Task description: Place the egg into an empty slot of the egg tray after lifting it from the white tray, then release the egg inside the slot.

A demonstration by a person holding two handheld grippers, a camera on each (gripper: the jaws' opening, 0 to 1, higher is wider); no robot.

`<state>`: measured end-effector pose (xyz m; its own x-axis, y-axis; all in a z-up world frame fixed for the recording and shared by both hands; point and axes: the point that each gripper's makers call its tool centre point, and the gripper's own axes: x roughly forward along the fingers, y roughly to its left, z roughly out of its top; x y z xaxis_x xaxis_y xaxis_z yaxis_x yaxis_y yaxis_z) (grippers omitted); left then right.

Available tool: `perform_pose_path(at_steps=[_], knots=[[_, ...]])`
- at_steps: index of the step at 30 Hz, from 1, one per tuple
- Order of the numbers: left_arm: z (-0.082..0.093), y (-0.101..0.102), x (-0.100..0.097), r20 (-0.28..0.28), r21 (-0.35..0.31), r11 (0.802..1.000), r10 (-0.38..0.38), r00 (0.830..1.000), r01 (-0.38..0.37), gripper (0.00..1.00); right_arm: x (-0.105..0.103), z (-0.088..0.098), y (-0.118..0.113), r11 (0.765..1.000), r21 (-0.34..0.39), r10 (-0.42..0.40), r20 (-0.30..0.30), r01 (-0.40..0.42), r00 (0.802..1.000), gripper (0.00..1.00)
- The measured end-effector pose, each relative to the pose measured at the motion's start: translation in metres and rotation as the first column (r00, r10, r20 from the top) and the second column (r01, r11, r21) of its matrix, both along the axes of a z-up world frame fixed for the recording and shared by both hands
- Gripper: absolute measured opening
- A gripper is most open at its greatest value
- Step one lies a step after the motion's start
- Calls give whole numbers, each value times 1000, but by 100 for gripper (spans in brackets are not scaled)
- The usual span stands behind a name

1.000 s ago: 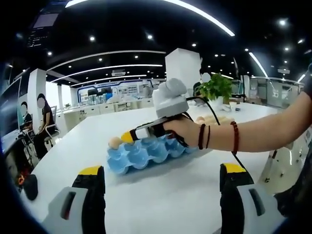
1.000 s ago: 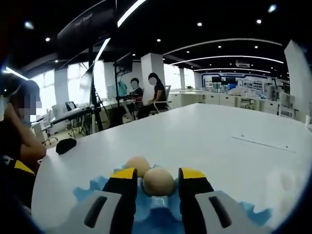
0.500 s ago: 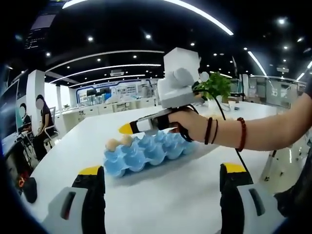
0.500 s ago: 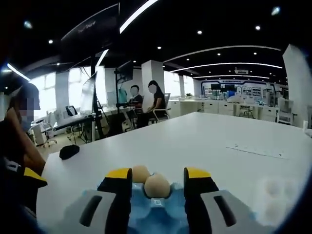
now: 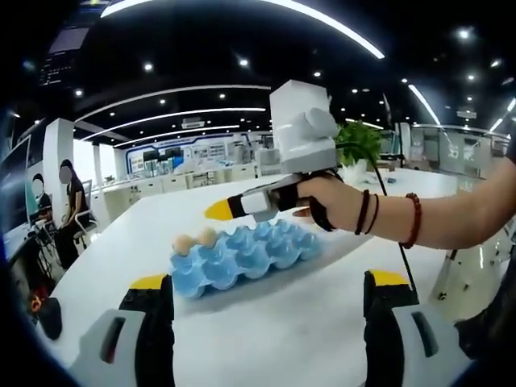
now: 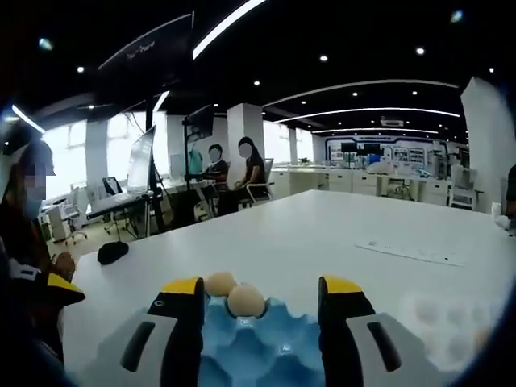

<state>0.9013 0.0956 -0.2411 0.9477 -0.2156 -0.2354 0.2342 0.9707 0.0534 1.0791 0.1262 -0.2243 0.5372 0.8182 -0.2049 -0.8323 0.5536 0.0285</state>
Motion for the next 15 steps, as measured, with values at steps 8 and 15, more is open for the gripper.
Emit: perform_pose_path(at_steps=[8,15], knots=[[4,-4,4,12,-8,1000,-12,1000,12,100,2,-2,-17,1000,-2,-11,-20,11,1000,61],[4,-7,6,11,-8,1000,-11,1000,12,100,1,-1,-38,999,-29,-46,0,46,999,60]])
